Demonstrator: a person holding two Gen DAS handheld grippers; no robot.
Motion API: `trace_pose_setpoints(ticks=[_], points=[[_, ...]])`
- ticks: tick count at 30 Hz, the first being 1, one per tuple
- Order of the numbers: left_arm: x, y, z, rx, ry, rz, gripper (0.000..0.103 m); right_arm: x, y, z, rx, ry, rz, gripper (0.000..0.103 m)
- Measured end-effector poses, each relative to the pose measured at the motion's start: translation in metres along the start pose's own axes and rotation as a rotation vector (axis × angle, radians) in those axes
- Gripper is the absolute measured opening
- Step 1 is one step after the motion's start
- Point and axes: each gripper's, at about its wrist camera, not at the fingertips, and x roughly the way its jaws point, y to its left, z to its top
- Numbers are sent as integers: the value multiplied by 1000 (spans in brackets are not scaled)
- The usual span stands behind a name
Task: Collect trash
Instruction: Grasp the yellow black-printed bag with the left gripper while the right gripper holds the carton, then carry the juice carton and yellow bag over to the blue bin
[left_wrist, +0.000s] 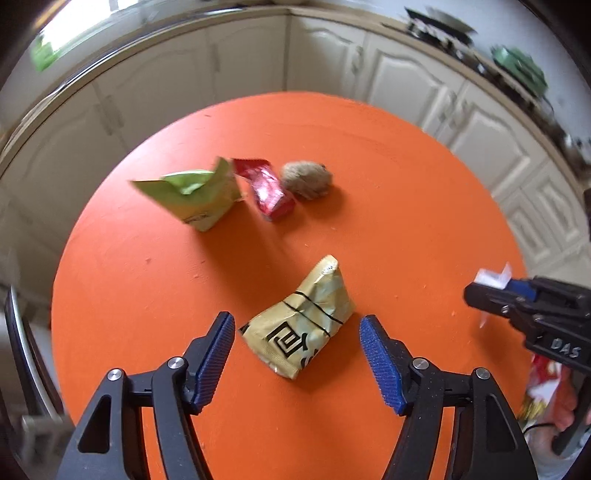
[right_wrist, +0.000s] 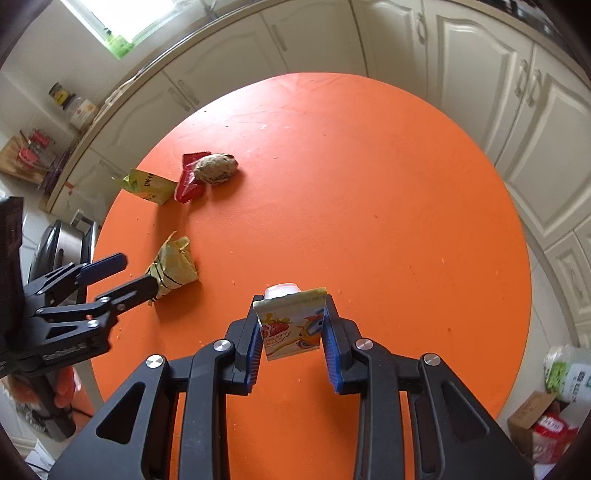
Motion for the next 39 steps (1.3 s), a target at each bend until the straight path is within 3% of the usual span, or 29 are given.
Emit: trace_pose_setpoints(ticks=[4, 5, 8, 12, 21, 30, 39], points=[[28, -6, 3, 46, 51, 41, 64, -2, -9, -10, 68, -6, -7, 29], [28, -6, 3, 48, 23, 38, 57, -4, -12, -13, 88, -14, -10, 29], [27, -8, 0, 57, 8, 34, 49, -9, -15, -17, 117, -36, -22, 29], [26, -10, -3, 14, -6, 82, 46, -9, -12, -19, 110, -30, -25, 29], [-11, -22, -16, -123, -52, 70, 45, -14, -19, -25, 102, -42, 13, 29], [-33, -93, -4, -46, -87, 93, 45, -43, -64, -40, 164, -99, 48, 29], [-25, -213, 16, 128, -86, 58, 45, -91, -169, -71, 323, -188, 15, 29]])
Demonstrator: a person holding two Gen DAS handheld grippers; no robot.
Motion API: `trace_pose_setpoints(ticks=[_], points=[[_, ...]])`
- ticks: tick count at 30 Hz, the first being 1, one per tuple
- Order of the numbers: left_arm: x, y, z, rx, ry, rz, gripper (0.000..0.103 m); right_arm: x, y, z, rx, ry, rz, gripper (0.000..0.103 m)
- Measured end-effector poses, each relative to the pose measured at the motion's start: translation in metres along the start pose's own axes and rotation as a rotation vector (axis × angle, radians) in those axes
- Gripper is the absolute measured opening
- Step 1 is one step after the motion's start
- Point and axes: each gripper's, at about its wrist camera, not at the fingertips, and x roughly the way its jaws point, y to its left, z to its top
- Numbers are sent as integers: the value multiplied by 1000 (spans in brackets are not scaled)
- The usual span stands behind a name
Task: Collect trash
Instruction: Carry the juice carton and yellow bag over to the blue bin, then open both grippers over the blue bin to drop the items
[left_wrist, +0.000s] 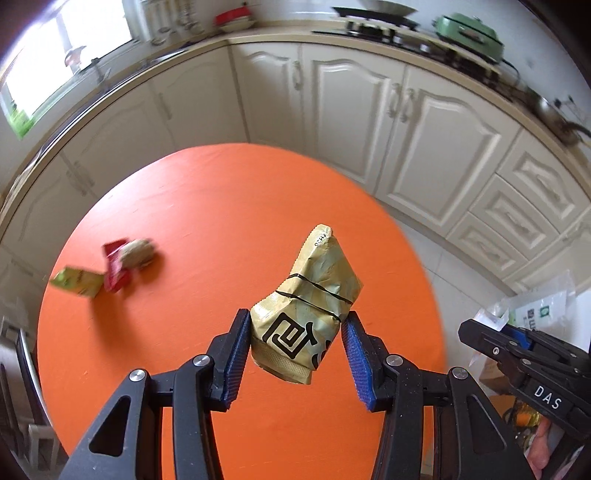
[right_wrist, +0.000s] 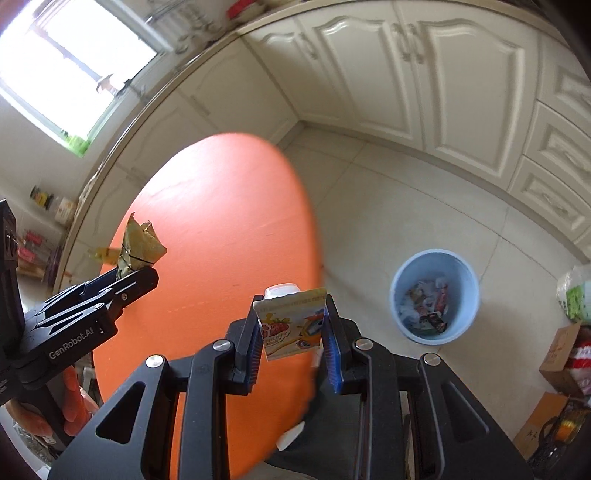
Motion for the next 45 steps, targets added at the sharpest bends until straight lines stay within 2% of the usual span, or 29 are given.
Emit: trace_pose_setpoints(ticks=[10, 15, 21, 24, 27, 31, 36, 37, 39, 41, 45], points=[[50, -126, 38, 223, 61, -54, 45, -36, -127, -11, 234, -55, -90, 29], [91, -173, 64, 290, 123, -97, 45, -50, -182, -21, 343, -62, -118, 29], [131, -206, 94, 346, 135, -137, 51, -57, -224, -26, 432, -56, -157, 29], [141, -213, 101, 376, 110, -84, 53, -54, -226, -28, 440, -47, -157, 29], [151, -213, 107, 371, 103, -61, 63, -46, -226, -23, 438, -31, -156, 29], [168, -193, 119, 319, 155, -61, 63, -30, -220, -12, 422, -8, -140, 29], [185, -182, 134, 276, 168, -29, 63, -12, -195, 9, 356, 4, -90, 33], [186, -185, 134, 273, 171, -27, 63, -9, -191, 12, 356, 11, -91, 35], [185, -185, 131, 266, 180, -25, 63, -6, -190, 14, 366, 17, -96, 55], [189, -182, 130, 261, 195, -28, 63, -5, -191, 13, 378, 11, -111, 62], [193, -180, 133, 259, 218, -41, 63, -5, -194, 8, 396, 26, -119, 62]])
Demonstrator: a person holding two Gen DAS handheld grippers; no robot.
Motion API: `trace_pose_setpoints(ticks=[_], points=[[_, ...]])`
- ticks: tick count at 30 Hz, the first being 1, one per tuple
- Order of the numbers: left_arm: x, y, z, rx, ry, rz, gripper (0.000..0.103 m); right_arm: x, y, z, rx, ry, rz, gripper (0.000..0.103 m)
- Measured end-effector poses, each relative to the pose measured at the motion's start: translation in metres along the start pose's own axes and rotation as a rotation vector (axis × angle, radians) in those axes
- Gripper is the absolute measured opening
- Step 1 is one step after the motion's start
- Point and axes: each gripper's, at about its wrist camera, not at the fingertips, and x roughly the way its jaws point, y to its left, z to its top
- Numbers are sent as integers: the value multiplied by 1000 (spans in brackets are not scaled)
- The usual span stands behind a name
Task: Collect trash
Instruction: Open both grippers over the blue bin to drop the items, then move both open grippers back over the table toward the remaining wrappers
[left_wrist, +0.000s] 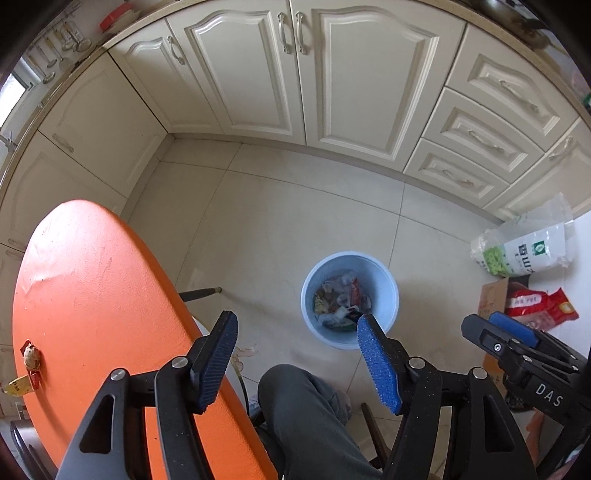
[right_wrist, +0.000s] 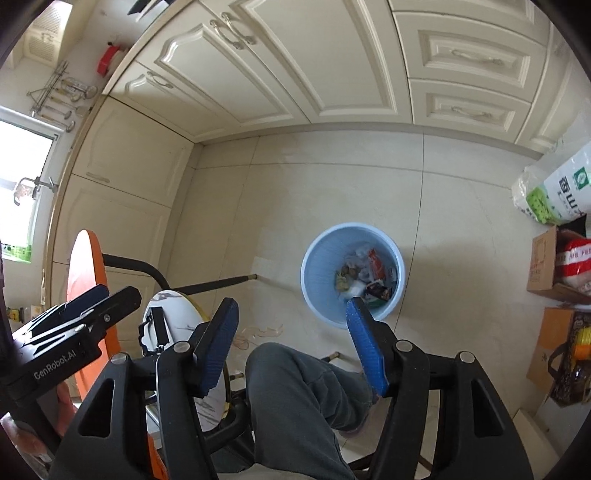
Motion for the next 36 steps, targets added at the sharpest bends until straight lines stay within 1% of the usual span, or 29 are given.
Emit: trace_pose_setpoints(ticks=[5, 10, 15, 21, 28, 34, 36], points=[[-1, -3, -3, 17, 7, -14, 63, -4, -8, -10, 30, 5, -9, 62], [-9, -1, -16, 17, 11, -22, 63, -11, -9, -18, 37, 7, -13, 62], [-25, 6, -37, 5, 1, -26, 63, -23, 0, -29, 15, -8, -6, 62], [-53, 27, -73, -33, -25, -17, 63, -38, 27, -46, -39, -34, 8, 62], [-90, 80, -125, -144, -75, -6, 63, -49, 79, -74, -158, -57, 5, 63], [-119, 134, -175, -256, -111, -8, 64, -45, 125, -94, -256, -46, -3, 66], [-129, 155, -194, -303, -126, -10, 64, -42, 145, -101, -292, -42, -5, 79]])
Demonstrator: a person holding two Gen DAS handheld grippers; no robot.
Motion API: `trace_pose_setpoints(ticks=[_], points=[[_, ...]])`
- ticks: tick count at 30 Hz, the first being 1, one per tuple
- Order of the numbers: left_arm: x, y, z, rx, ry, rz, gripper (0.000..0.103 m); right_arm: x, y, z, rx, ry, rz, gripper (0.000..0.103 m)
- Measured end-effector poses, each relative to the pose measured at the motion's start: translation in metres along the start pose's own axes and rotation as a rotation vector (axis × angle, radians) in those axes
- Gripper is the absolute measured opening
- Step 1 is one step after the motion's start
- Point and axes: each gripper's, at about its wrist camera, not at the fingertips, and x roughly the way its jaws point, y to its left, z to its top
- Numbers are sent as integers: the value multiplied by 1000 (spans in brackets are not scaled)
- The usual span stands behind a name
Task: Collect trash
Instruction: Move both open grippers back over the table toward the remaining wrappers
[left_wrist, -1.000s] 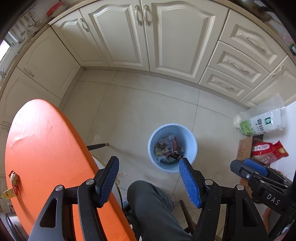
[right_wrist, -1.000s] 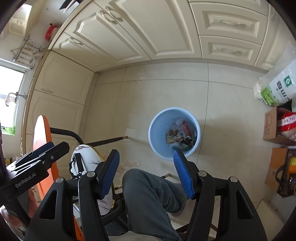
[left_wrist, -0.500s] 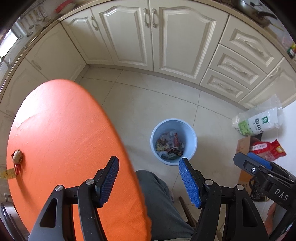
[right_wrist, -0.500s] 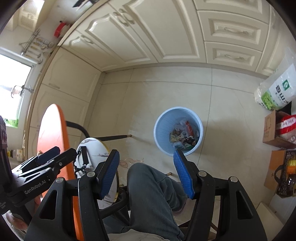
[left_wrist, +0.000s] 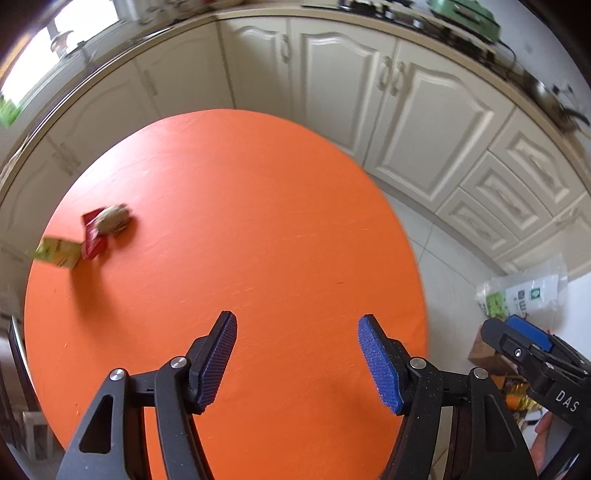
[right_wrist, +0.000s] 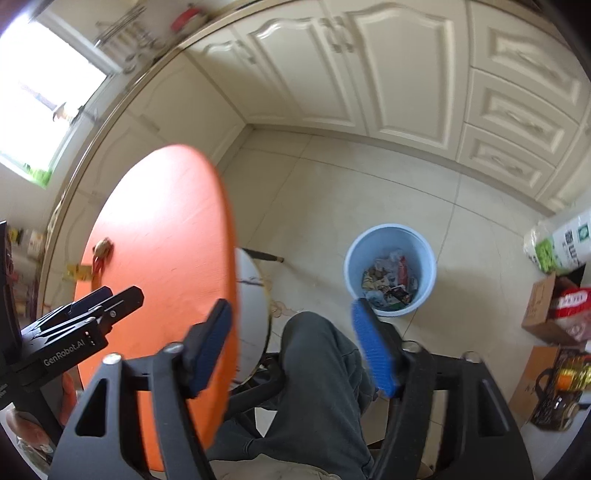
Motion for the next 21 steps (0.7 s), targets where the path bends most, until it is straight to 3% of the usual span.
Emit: trace_pose_setpoints(ticks=[12, 21], points=[[-60, 138, -52, -230, -55, 20, 64, 23, 117, 2, -218, 27, 16, 80], [-69, 224, -69, -399, -38, 43, 65, 72, 212, 12, -422, 96, -6, 80]])
